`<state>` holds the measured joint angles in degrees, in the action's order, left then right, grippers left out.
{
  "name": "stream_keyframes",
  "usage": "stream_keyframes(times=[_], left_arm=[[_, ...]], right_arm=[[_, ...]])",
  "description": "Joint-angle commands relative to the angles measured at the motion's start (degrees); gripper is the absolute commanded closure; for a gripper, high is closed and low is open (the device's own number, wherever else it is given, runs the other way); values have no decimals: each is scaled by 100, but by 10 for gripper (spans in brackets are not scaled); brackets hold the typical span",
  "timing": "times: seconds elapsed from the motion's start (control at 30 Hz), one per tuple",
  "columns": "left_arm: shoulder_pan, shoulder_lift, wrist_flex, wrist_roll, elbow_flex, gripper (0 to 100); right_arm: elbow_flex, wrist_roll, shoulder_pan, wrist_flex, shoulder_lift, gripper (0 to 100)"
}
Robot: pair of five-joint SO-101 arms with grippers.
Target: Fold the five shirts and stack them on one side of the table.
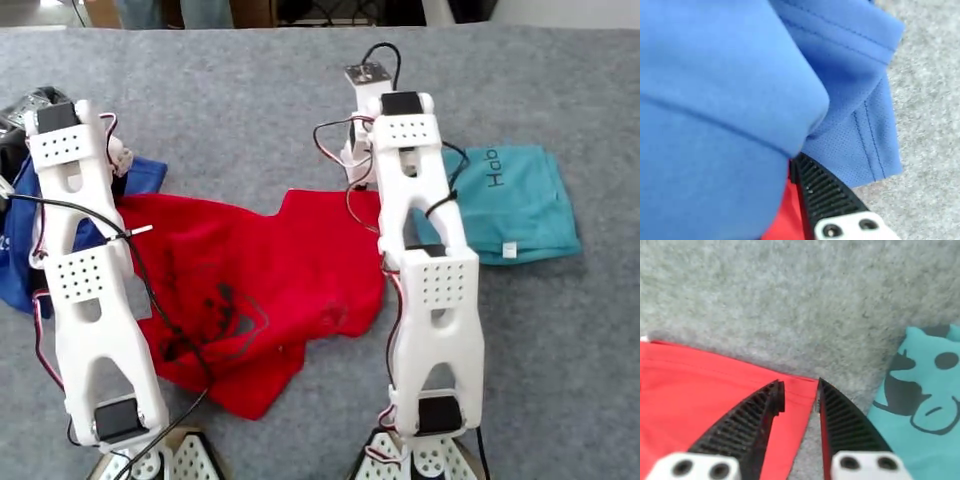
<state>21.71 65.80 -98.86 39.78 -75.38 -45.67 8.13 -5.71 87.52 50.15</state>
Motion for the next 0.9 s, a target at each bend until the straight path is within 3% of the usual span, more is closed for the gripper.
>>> stream_keyframes(times=[0.0, 0.23, 0.87], left_arm=[[75, -79, -53, -70, -233, 971], [75, -79, -53, -70, -233, 971], [84, -79, -53, -70, -224, 971]], right_arm=[[-251, -237, 79, 149, -66, 877], [-251, -466, 62, 202, -48, 806], [-259, -431, -26, 97, 400, 809]])
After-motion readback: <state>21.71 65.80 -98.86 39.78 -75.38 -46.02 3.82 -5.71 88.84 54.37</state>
